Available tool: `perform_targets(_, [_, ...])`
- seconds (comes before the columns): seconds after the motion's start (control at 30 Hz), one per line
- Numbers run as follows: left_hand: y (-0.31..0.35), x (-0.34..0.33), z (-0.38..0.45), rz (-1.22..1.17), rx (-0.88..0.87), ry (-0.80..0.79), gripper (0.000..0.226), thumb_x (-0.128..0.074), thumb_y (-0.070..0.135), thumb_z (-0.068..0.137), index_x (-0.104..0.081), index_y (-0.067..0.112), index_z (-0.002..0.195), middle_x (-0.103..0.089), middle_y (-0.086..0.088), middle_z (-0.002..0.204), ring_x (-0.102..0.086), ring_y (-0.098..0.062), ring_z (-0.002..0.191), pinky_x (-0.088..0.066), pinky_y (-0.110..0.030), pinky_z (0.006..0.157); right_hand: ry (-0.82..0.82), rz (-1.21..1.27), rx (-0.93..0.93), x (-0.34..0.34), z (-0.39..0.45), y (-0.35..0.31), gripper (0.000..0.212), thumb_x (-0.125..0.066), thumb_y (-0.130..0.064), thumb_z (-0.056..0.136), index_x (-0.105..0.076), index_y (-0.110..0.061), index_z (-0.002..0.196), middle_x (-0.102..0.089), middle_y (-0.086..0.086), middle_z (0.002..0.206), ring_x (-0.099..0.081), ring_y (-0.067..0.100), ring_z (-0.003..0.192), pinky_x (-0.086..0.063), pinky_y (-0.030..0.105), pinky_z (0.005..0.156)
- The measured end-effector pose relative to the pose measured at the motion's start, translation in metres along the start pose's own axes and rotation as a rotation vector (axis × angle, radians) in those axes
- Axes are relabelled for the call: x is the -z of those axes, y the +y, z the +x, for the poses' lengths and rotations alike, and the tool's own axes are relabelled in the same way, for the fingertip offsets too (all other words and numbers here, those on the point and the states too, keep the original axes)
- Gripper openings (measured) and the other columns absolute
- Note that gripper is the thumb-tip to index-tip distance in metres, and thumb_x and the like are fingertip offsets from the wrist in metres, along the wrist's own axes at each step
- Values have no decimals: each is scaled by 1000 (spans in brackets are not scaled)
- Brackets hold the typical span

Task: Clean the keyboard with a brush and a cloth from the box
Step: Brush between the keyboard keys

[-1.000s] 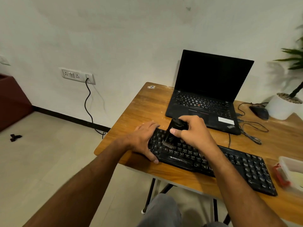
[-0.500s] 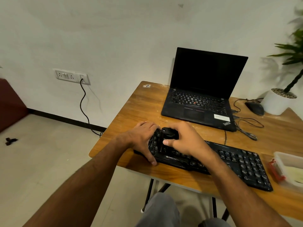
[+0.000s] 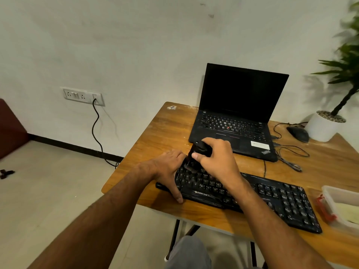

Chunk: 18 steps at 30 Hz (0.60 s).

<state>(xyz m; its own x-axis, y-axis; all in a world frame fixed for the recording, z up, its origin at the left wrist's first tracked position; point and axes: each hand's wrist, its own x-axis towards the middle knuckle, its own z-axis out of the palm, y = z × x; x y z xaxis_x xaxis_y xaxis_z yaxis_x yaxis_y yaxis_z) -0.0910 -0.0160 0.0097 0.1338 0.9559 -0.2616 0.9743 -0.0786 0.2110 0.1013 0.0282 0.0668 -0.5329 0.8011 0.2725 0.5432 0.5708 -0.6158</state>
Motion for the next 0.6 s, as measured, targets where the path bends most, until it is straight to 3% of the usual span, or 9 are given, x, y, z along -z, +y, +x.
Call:
perform_targets(0.23, [2,1,-3,-32,-1,4,129,-93,73,45,-30,28,148,-35,7,141,-33,-15,130,-36,-46,119,-136,-119,26,11,-13,-1,14,-82,-27,76,-69,-23,78,-64,-12,69,-58,2,67,-37,19,55])
perform_targets(0.33, [1,-1,-3,-54,4,6,133,-91,77,40,-30,28,148,-36,8,141,-33,-15,131,-36,-47,119,-71,-19,32,18,-1,-7,16,-85,-26,74,-72,-22,83,-67,-9,72,-61,3,71,-44,20,58])
perform_targets(0.47, [-3,-4,-3,-66,14,5,144,-76,89,27,-30,29,149,-36,9,139,-36,-16,129,-39,-49,117,-260,-95,19,5,-10,-4,15,-83,-23,77,-70,-26,82,-66,-9,77,-63,10,77,-43,23,61])
perform_targets(0.6, [-2,-4,-4,-91,29,-2,142,-78,87,27,-28,31,148,-34,10,140,-35,-17,130,-40,-50,116,-282,-173,-40,25,2,1,21,-85,-24,76,-75,-25,93,-70,-5,87,-63,12,85,-53,30,73])
